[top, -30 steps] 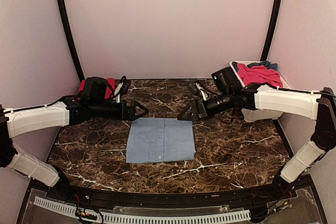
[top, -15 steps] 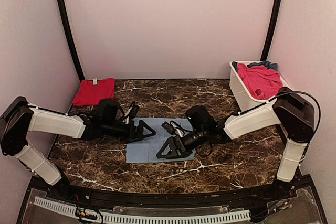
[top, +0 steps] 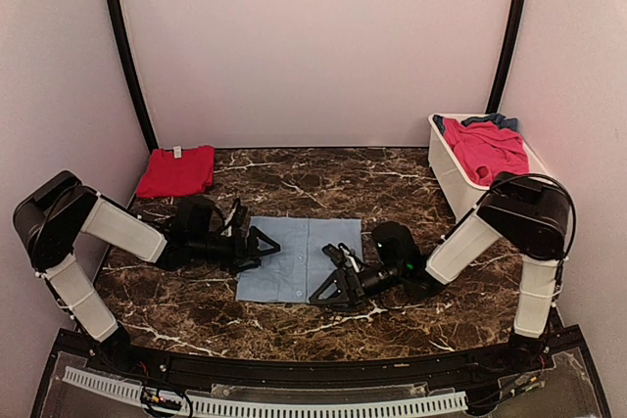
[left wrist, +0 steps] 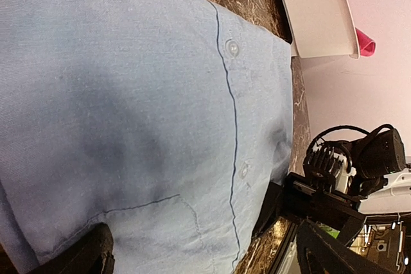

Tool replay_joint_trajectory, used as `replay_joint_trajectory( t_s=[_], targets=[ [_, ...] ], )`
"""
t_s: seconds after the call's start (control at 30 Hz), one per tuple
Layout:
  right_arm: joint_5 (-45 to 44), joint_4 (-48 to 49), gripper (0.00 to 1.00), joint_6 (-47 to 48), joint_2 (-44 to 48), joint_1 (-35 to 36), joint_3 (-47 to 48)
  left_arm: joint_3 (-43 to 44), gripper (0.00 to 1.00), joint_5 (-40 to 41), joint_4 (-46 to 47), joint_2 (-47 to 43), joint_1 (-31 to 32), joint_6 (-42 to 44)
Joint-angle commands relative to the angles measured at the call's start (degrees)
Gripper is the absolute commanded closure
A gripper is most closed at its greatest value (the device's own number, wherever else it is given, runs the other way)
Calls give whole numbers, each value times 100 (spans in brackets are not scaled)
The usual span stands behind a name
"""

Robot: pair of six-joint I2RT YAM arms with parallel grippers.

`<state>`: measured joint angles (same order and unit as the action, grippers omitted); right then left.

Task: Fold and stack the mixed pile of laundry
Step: Smooth out the square-folded shirt at the center of the board.

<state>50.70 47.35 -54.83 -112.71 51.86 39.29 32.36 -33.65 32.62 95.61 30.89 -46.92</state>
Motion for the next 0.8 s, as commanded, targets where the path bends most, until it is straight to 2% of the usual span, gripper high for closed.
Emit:
replay_joint_trajectory(
  t_s=[0.0, 0.13, 0.23, 0.33, 0.57, 0.77],
  targets=[
    [-389, -1098, 14, 299, 952, 27, -85, 100, 1, 419, -1075, -730, -82, 377],
    [-588, -2665, 10, 1105, 1772, -287, 559, 662, 1, 461, -1962, -1379, -109, 871],
    [-561, -3187, 9, 1480, 1696, -691, 1115, 1069, 1, 149, -1931, -1407, -159, 971],
    [-376, -3167, 9, 1563, 1261, -1066, 1632, 1452, 1, -193, -1768, -1106, -179, 946],
    [-92, -3127, 11, 1671, 246, -1494, 2623, 2397, 1, -262, -1637, 88, -189, 1067],
    [-32, -3038, 12, 1734, -452, -1874, 2887, 2396, 1, -156, -962, 1030, -464, 851]
  ],
)
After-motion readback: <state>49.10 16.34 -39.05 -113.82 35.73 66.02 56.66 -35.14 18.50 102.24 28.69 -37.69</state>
